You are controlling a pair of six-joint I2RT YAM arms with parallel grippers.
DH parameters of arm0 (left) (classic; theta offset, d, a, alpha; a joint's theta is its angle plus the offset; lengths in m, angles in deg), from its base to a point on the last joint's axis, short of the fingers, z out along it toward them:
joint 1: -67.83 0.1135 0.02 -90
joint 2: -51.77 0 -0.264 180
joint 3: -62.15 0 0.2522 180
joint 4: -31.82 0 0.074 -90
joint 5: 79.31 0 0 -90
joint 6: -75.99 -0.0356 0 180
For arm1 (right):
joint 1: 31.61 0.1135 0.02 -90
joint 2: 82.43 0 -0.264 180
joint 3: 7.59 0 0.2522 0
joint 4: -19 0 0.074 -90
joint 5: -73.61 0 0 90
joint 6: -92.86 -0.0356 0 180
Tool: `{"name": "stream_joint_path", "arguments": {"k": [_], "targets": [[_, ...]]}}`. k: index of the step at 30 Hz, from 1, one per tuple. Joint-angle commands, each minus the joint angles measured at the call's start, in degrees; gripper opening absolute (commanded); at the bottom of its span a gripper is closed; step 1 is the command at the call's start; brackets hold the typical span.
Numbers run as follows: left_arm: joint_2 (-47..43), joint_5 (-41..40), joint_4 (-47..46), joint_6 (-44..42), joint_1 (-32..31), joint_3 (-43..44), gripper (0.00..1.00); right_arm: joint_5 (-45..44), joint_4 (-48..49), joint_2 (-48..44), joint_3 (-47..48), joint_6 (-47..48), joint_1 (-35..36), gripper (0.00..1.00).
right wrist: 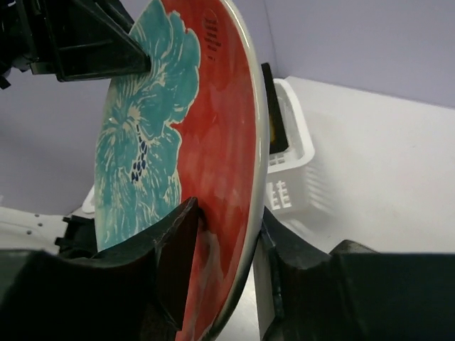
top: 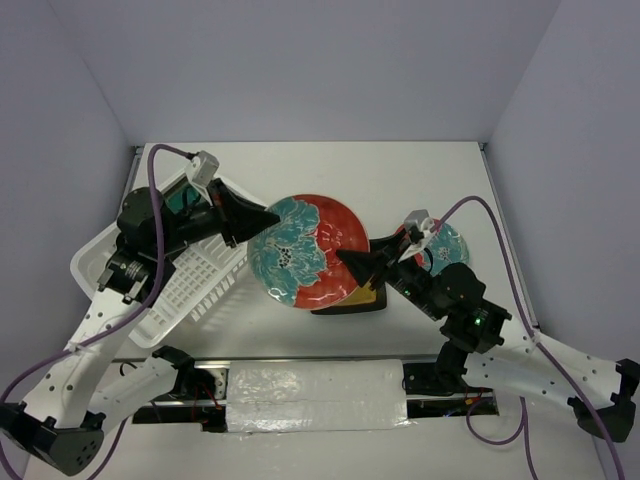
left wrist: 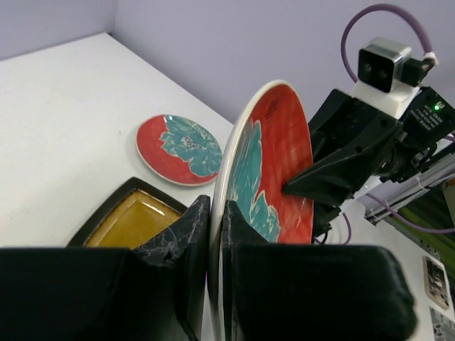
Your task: Unload the plates from the dish rack
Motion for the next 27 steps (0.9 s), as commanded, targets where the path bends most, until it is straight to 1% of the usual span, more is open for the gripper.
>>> {"name": "stream_joint_path", "arguments": {"k": [1, 2, 3, 4, 5, 7, 8, 9, 10, 11, 12, 13, 14, 15, 18, 19, 20, 21, 24, 25, 26, 27], "targets": [[-0.23, 1.05, -15.07, 5.41, -0.92, -0.26, 0.0, 11.35, 7.55, 4.36, 1.37, -3.73, 0.9, 0.4], [-0.14, 0.79, -15.51, 5.5, -1.01, -0.53, 0.0, 11.27, 7.91, 4.81, 1.37, -3.82, 0.98, 0.37], [0.04, 0.61, -15.69, 5.41, -1.09, -0.62, 0.0, 11.36, 8.34, 5.25, 1.28, -3.91, 0.9, 0.24], [0.21, 0.35, -15.52, 5.24, -1.09, -0.44, 0.0, 11.27, 8.26, 5.6, 1.37, -4.0, 0.81, 0.05], [0.39, 0.26, -15.25, 4.97, -1.18, -0.18, 0.0, 9.79, 7.91, 5.96, 1.45, -4.78, 0.72, 0.0], [1.09, -0.79, -12.72, 2.78, -1.18, 1.13, 0.0, 8.72, 8.52, 5.96, 0.84, -5.67, 0.37, 0.0], [1.96, -2.1, -11.22, -0.79, -1.36, 1.92, 0.05, 8.46, 9.05, 5.79, 0.67, -5.93, 0.28, 0.0], [2.58, -3.77, -8.34, -2.66, -1.36, 4.11, 0.28, 8.46, 9.23, 5.7, 0.66, -6.72, 0.11, 0.0], [3.28, -5.61, -5.87, -3.89, -1.36, 5.17, 0.4, 8.29, 9.14, 5.61, 0.84, -7.25, -0.24, 0.0], [4.86, -8.85, -2.19, -6.6, -1.36, 6.4, 0.48, 7.41, 8.36, 5.61, 1.19, -7.77, -0.68, 0.0], [5.83, -9.75, -0.85, -7.76, -1.36, 8.68, 0.59, 6.88, 7.57, 5.69, 2.24, -9.08, -1.21, 0.0], [6.88, -10.46, 0.56, -8.64, -1.27, 10.0, 0.64, 6.36, 6.69, 5.96, 3.03, -9.97, -1.91, 0.0], [9.24, -12.55, 3.96, -10.31, -1.36, 11.76, 0.68, 6.61, 4.94, 6.57, 3.73, -10.76, -3.48, 0.0], [10.31, -13.1, 5.39, -10.93, -1.36, 14.99, 0.84, 7.05, 4.23, 6.92, 4.87, -12.59, -4.72, 0.0], [13.74, -14.85, 8.82, -12.34, -1.27, 19.84, 1.0, 10.04, 2.99, 7.19, 5.5, -17.07, -10.08, 0.0], [14.62, -15.9, 9.7, -12.87, -1.36, 20.56, 1.0, 11.7, 3.16, 7.19, 5.41, -18.23, -11.74, 0.0], [14.89, -18.0, 10.75, -13.05, -1.36, 21.17, 1.0, 14.76, 3.08, 7.1, 5.41, -19.28, -15.68, 0.0], [14.89, -19.07, 11.03, -13.13, -1.36, 21.44, 0.99, 16.18, 2.99, 7.01, 5.5, -21.21, -17.8, 0.0], [14.54, -23.9, 11.73, -13.57, -2.15, 20.04, 1.0, 20.32, 0.8, 6.84, 7.25, -22.89, -25.54, 0.0], [14.54, -25.74, 12.17, -14.71, -3.89, 19.6, 1.0, 21.02, -1.47, 6.93, 8.65, -24.03, -27.56, 0.0], [14.63, -29.93, 12.95, -15.5, -5.13, 18.38, 1.0, 21.72, -2.45, 6.93, 9.18, -24.82, -29.84, 0.0], [15.15, -31.89, 13.4, -17.34, -8.44, 17.76, 0.99, 23.3, -4.03, 6.93, 9.54, -25.61, -34.56, 0.0]]}}
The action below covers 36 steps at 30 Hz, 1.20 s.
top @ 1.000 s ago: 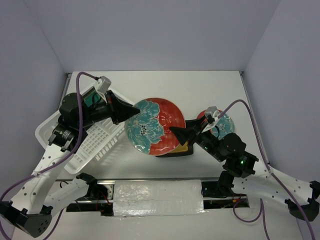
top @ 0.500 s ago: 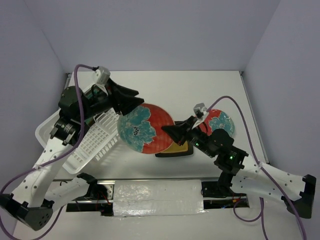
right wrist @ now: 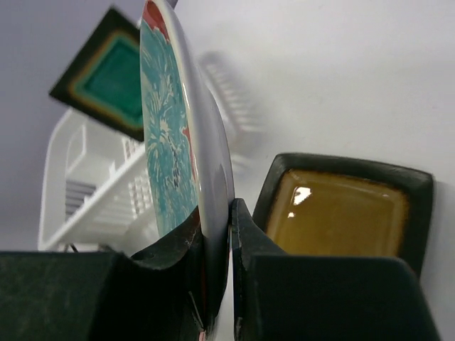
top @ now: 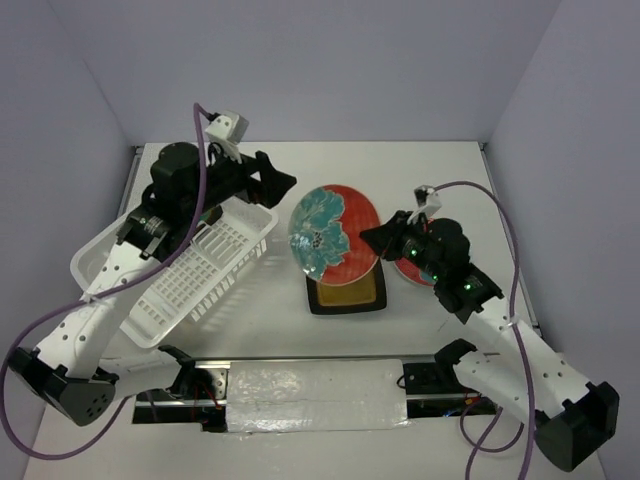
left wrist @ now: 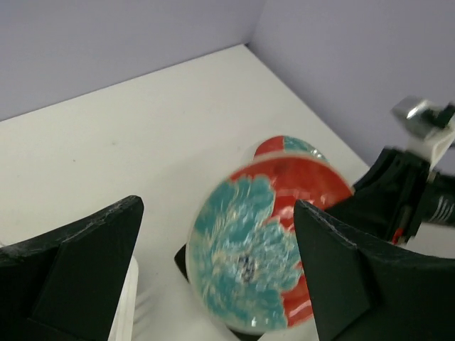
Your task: Unload the plates from the dish rack
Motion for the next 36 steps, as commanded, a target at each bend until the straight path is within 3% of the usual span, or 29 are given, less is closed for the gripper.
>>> {"name": "stream_joint_path", "arguments": {"k": [1, 10, 17, 21, 26, 36], "targets": [[0.01, -10.85, 2.01, -5.0, -7.09, -1.28, 1.0, 7.31, 9.2, -2.87, 8.01, -9.33, -9.44, 0.0], [-4.91, -28.18, -10.64, -5.18, -26.87, -19.99, 0.99, 21.53, 15.26, -5.24, -2.43, -18.57, -41.85, 0.0], [-2.27, -27.04, -18.89, -8.34, -34.53, -26.67, 1.0, 25.08, 14.13, -6.55, -6.49, -17.44, -54.89, 0.0], [-4.55, -30.47, -22.06, -10.28, -35.06, -30.99, 1.0, 22.79, 11.23, -7.61, -8.24, -15.68, -57.54, 0.0], [-6.4, -29.68, -25.47, -10.63, -35.41, -34.77, 0.99, 22.44, 14.2, -6.91, -13.87, -17.17, -58.33, 0.0], [-9.39, -28.99, -24.35, -9.66, -35.68, -35.3, 1.0, 19.45, 16.58, -3.84, -18.79, -13.48, -58.42, 0.0]]}}
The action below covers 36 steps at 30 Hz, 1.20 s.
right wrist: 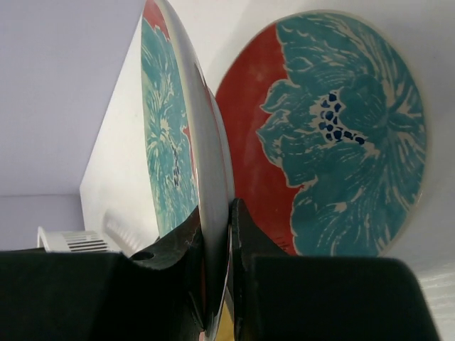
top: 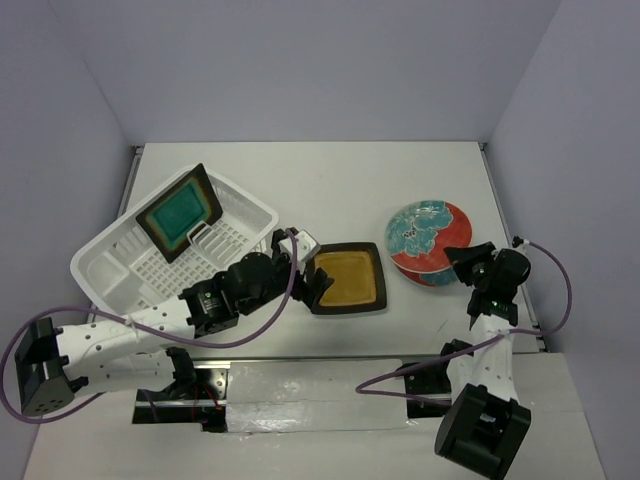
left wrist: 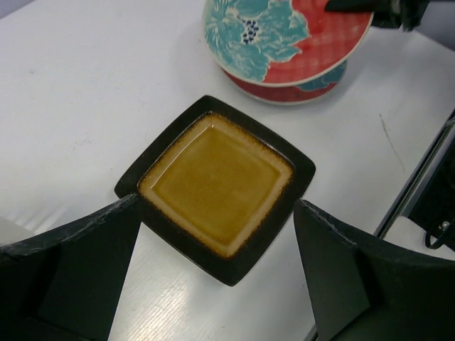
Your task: Unload the plates from the dish rack
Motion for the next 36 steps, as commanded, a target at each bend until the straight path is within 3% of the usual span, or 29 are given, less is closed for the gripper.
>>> {"name": "stream_joint_path", "arguments": {"k": [1, 36], "targets": [[-3.34, 0.7, -5.18, -0.66, -0.4, -0.33, 0.99, 1.44, 13.28, 0.21, 0.81, -1.59, -0.39, 0.0], [-4.66, -0.44, -5.62, -1.36, -0.4, -1.3, 1.0, 3.2, 24.09, 11.73, -3.67, -3.35, -4.26, 0.0]]}}
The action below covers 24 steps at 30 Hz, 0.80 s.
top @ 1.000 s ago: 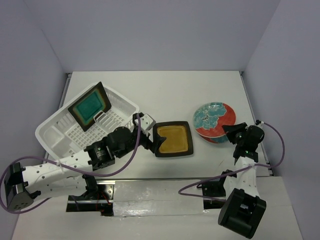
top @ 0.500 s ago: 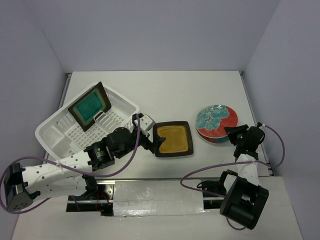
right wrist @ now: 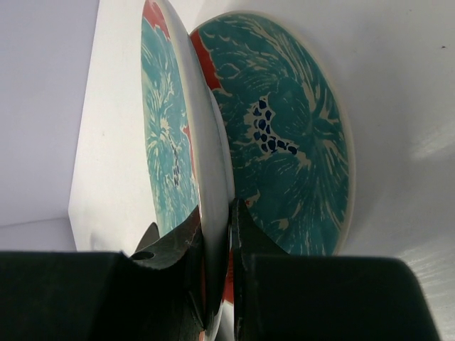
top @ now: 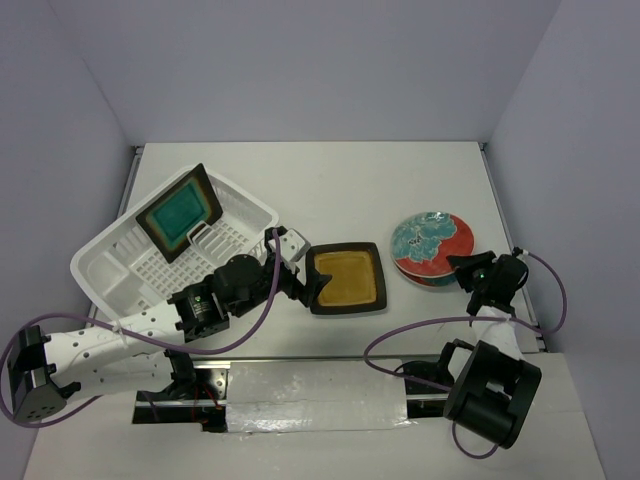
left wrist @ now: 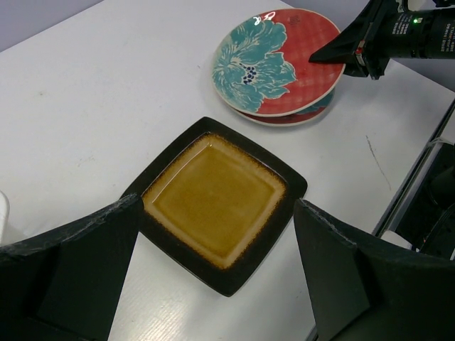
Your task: Unload the plates from the dish rack
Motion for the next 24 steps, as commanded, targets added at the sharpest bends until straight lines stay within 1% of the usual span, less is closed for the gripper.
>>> {"name": "stream_joint_path", "arguments": {"k": [1, 5, 6, 8, 9, 11, 12, 15, 20, 21, 22, 23, 24], "targets": [[0.02, -0.37, -2.93, -1.32, -0.27, 0.06, 0.99, 3.52, 11.44, -0.84, 1.44, -2.67, -0.59, 0.0], [0.37, -0.29, -2.85, -1.32, -0.27, 0.23, 0.99, 2.74, 9.07, -0.67, 2.23, -1.35, -0.59, 0.0], [0.37, -0.29, -2.84, -1.32, -0.27, 0.15, 0.99, 2.3, 8.28, -0.32, 2.58, -1.0, -0.68, 0.05], [0.2, -0.29, -2.84, -1.32, -0.27, 0.15, 1.0, 1.42, 5.12, -0.05, 3.81, -0.12, -0.68, 0.12], [0.11, -0.2, -2.93, -1.23, -0.27, 0.14, 0.99, 1.07, 4.5, 0.47, 4.16, 0.31, -0.76, 0.19], [0.02, 0.5, -3.11, -1.23, -0.27, 0.14, 0.99, 1.15, 3.62, 1.0, 4.52, 0.76, -0.76, 0.27], [-0.07, 0.68, -3.11, -1.23, -0.27, 0.14, 0.99, 0.98, 3.18, 1.35, 4.69, 0.76, -0.76, 0.34], [0.11, 1.03, -3.28, -1.14, -0.27, 0.06, 0.99, -0.6, 0.2, 2.32, 6.09, 1.28, -0.68, 0.42], [0.63, 0.77, -3.02, -1.23, -0.27, 0.32, 1.0, -1.13, -4.12, 4.87, 8.56, 2.51, -0.76, 0.51], [0.63, 0.59, -3.11, -1.32, -0.27, 0.32, 1.0, -1.05, -4.55, 4.96, 8.91, 2.69, -0.76, 0.56], [0.72, 0.42, -3.11, -1.32, -0.27, 0.32, 0.99, -1.05, -5.78, 5.05, 9.52, 2.78, -0.76, 0.58], [0.72, 0.33, -3.02, -1.41, -0.27, 0.32, 0.99, -1.22, -6.49, 4.96, 9.79, 3.3, -0.76, 0.63], [0.64, 0.24, -3.11, -1.41, -0.27, 0.23, 1.0, -1.57, -7.19, 4.7, 10.14, 3.57, -0.68, 0.65]]}}
